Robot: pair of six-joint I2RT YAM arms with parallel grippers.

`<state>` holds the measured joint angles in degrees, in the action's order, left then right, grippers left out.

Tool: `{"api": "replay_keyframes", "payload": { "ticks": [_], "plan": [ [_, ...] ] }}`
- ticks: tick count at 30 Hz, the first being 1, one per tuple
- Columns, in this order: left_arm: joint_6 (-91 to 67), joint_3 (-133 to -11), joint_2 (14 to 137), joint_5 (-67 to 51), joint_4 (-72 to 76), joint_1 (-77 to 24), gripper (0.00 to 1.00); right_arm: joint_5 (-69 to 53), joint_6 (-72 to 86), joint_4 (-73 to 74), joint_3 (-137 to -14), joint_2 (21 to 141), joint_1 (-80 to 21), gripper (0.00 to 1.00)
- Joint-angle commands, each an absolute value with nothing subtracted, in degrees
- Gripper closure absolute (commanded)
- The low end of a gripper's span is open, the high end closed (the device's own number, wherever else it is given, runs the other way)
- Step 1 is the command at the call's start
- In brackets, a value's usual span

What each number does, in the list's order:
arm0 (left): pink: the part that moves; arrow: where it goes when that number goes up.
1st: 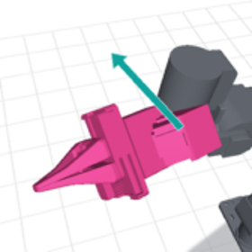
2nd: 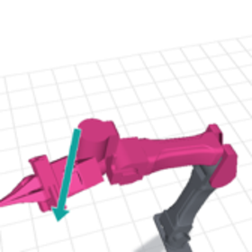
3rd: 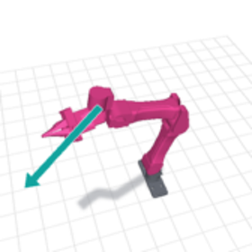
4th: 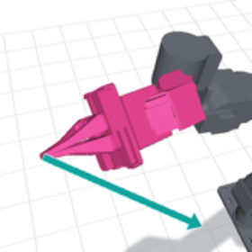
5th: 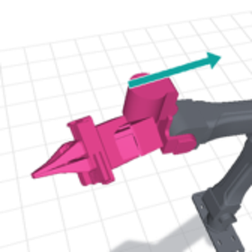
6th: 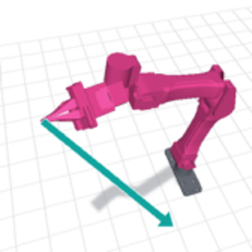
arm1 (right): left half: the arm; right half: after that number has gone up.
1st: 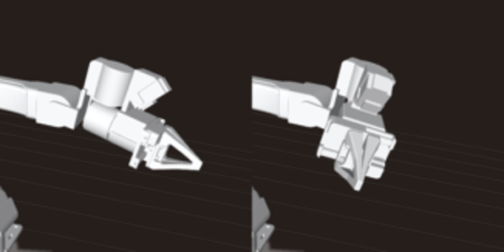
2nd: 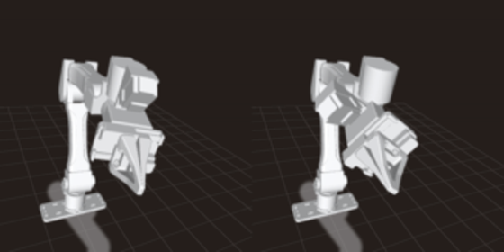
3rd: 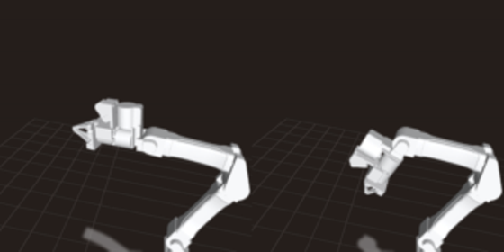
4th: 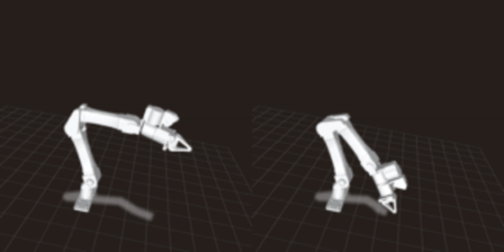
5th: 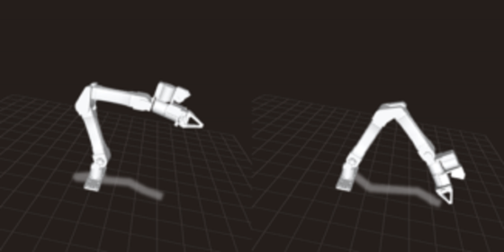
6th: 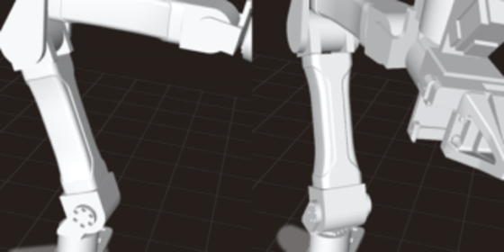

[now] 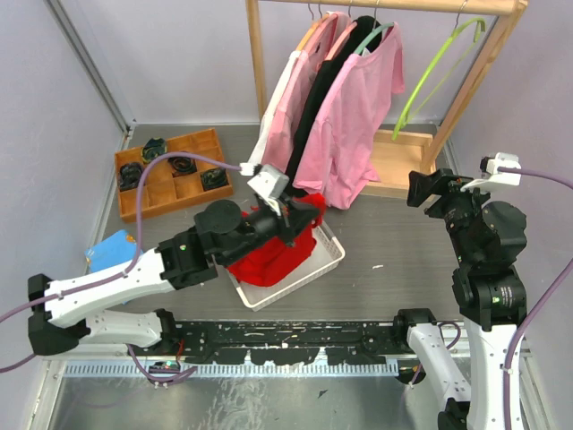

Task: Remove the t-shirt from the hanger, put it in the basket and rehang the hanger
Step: Place the T-shirt in the bin.

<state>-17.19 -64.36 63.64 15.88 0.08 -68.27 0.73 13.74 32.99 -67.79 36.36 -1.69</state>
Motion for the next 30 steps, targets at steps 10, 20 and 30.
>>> {"api": "replay_keyframes", "payload": {
  "ticks": [10, 20, 30],
  "plan": [
    [-13.8, -75.8, 74.4, 16.4, 7.3, -75.5, 1.0, 1.1, 13.0, 30.8, -67.8, 34.8, -1.5, 0.2],
    [-2.0, -69.8, 66.1, 35.1, 4.0, -75.2, 1.0, 0.9, 13.1, 31.1, -67.7, 34.7, -1.5, 0.2],
    [7.8, -60.7, 55.1, 42.2, 1.3, -64.2, 1.0, 0.4, 13.2, 31.5, -68.1, 34.9, -1.5, 0.2]
  ]
}}
